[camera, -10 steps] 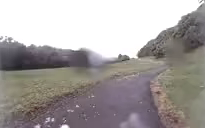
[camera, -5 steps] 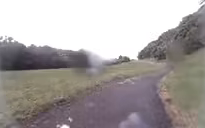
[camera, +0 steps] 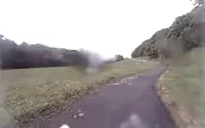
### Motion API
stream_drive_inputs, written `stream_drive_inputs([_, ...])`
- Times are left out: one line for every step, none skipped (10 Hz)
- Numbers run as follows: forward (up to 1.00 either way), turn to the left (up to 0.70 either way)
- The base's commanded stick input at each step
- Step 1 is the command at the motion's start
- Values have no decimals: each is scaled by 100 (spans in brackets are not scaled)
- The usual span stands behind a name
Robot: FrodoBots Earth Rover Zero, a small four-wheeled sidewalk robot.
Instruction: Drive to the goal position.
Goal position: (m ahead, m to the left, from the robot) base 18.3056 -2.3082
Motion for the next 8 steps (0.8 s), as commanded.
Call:
stream_drive_inputs([70,0])
stream_drive_inputs([70,-7])
stream_drive_inputs([70,-26])
stream_drive_inputs([70,-35])
stream_drive_inputs([70,-34])
stream_drive_inputs([70,-25])
stream_drive_inputs([70,-13])
stream_drive_inputs([70,0])
